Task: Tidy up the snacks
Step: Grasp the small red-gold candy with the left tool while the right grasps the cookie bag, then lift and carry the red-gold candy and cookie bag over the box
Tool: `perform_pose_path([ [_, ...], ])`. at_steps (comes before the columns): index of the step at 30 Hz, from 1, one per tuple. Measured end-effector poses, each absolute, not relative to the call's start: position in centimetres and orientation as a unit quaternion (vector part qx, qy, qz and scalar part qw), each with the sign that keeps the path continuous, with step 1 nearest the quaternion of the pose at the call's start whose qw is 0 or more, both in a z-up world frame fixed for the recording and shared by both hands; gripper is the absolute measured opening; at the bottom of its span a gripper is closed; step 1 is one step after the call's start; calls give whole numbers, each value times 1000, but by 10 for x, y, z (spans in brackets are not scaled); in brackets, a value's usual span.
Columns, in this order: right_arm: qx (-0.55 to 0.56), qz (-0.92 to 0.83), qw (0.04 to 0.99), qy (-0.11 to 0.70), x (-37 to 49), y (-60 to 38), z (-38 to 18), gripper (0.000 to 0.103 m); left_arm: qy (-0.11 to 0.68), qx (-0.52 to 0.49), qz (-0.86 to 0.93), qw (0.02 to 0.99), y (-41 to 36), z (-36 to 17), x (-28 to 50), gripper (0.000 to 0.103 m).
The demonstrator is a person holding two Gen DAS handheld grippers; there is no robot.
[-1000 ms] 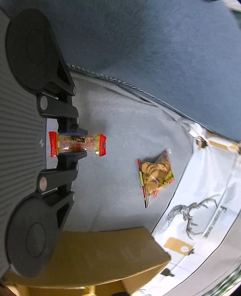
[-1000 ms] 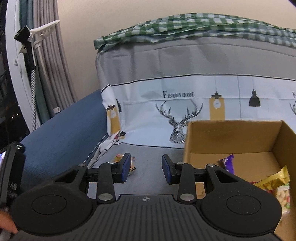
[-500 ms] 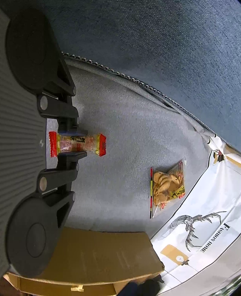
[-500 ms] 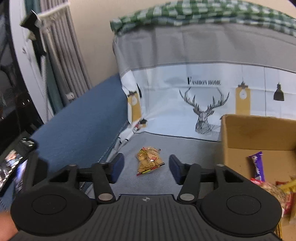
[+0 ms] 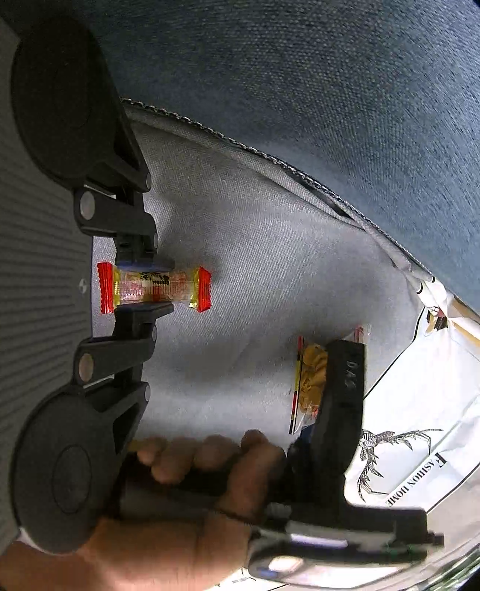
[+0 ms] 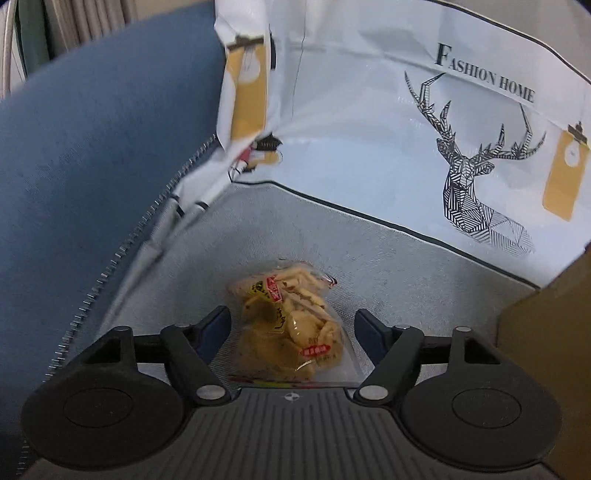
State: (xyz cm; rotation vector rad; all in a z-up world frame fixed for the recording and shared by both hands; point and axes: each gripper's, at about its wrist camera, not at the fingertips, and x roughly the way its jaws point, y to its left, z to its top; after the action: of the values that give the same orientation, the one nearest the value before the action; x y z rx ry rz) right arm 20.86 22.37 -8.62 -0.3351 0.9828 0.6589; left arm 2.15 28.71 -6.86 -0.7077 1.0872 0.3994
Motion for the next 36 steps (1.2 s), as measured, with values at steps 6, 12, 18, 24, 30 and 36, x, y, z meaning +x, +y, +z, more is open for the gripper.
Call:
perform_pose_path([
  [6,-167,325,818,445,201,216,-84,49,504,-331,175,779,285,-69,22,17],
  [12,-157,317,829,433,175,174,-36,49,501,-315,168,788,282,-65,19,17],
  [18,-137,325,841,411,118,98,10,49,498,-298,168,797,283,-61,14,17],
  [24,-135,361,831,400,63,51,4,49,499,-265,176,806,278,-60,13,17],
  [30,-176,392,807,405,33,65,-25,49,514,-235,181,805,272,-64,16,17],
  [36,-171,384,788,450,43,70,-53,50,521,-233,177,802,270,-70,20,18],
])
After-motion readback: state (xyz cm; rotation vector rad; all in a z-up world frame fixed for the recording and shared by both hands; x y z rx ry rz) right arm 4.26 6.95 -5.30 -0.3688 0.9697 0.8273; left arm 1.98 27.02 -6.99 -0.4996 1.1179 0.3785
